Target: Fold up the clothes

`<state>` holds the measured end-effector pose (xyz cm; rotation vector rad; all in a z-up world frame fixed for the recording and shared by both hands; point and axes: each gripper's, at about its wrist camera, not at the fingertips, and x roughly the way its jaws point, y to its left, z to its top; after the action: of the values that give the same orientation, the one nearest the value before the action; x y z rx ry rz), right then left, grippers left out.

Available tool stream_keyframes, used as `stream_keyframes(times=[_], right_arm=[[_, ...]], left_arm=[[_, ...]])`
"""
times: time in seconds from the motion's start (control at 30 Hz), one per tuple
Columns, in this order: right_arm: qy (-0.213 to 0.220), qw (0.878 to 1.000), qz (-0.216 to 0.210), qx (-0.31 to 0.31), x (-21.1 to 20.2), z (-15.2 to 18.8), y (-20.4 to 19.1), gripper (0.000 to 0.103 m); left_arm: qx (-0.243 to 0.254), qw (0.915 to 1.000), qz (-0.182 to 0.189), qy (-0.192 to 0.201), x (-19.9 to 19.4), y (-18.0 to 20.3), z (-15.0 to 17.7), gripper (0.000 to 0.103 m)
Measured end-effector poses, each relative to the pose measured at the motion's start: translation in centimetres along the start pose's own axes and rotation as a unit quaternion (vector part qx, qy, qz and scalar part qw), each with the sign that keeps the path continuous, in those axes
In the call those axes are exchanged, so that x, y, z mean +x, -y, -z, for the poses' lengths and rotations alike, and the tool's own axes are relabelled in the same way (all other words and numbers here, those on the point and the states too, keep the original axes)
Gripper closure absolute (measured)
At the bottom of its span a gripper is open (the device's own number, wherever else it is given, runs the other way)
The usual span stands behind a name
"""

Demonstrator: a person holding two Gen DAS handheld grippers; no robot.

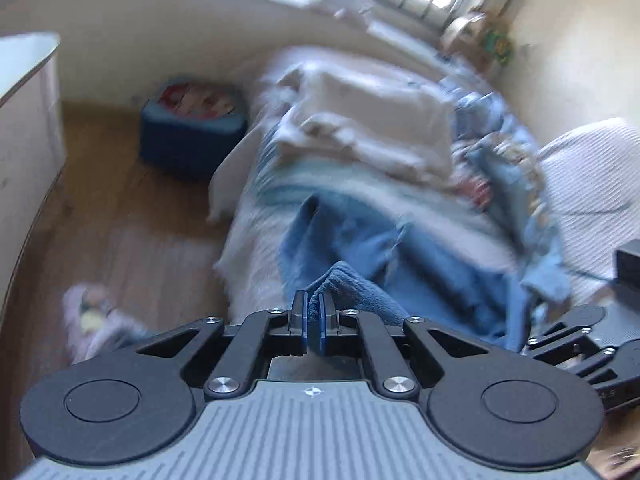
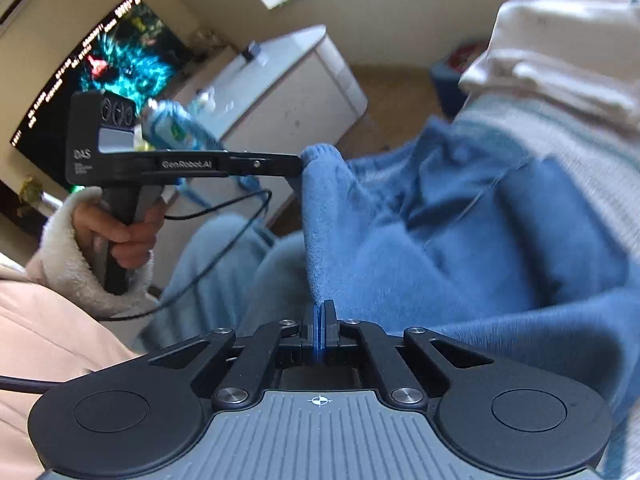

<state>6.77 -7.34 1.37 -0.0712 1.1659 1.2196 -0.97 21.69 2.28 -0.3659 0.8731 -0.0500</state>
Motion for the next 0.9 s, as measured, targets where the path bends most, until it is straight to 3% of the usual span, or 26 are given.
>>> stream_keyframes(times=[0.1, 0.13, 0.2, 0.27, 0.3, 0.43, 0.57, 0.73, 0.9], right_arm=[[-0.011, 1.0, 0.004, 0.005, 1.8, 0.7, 0.0, 0.101], [-0.011, 1.0, 0.008, 0.009, 2.0, 0.8, 0.0, 0.095], [-0.015, 1.0, 0.009, 0.019, 2.0, 0.8, 0.1, 0.092], [-0.016, 1.0, 0.006, 0.022, 1.5, 0.8, -0.1, 0.085], [-0.014, 1.0, 0.003, 0.02, 1.1, 0.8, -0.3, 0.082], [0.027, 0.999, 0.025, 0.006, -1.8, 0.0, -0.4, 0.069], [0.079, 0.993, 0.09, 0.018, -4.7, -1.3, 1.1, 0.069], [0.109, 0.98, 0.158, 0.047, -6.3, -1.8, 3.6, 0.069], [0.104, 0.978, 0.171, 0.061, -6.3, -1.9, 5.3, 0.069]], left_arm=[[-0.025, 0.9992, -0.027, -0.015, 0.8, -1.1, 0.8, 0.097], [-0.026, 0.999, -0.034, -0.012, 0.5, -1.3, 0.9, 0.096], [-0.029, 0.9984, -0.049, -0.006, -0.1, -1.7, 1.1, 0.087], [-0.026, 0.998, -0.057, 0.003, -1.0, -2.0, 1.3, 0.072], [-0.025, 0.9977, -0.062, 0.008, -1.5, -2.1, 1.4, 0.071], [-0.032, 0.997, -0.064, 0.028, -3.1, -2.3, 1.1, 0.066], [-0.032, 0.9966, -0.051, 0.056, -4.9, -1.7, 0.2, 0.062], [-0.03, 0.9949, -0.025, 0.093, -6.6, -0.3, -1.3, 0.051], [0.001, 0.997, -0.02, 0.075, -5.4, 2.1, -1.9, 0.044]])
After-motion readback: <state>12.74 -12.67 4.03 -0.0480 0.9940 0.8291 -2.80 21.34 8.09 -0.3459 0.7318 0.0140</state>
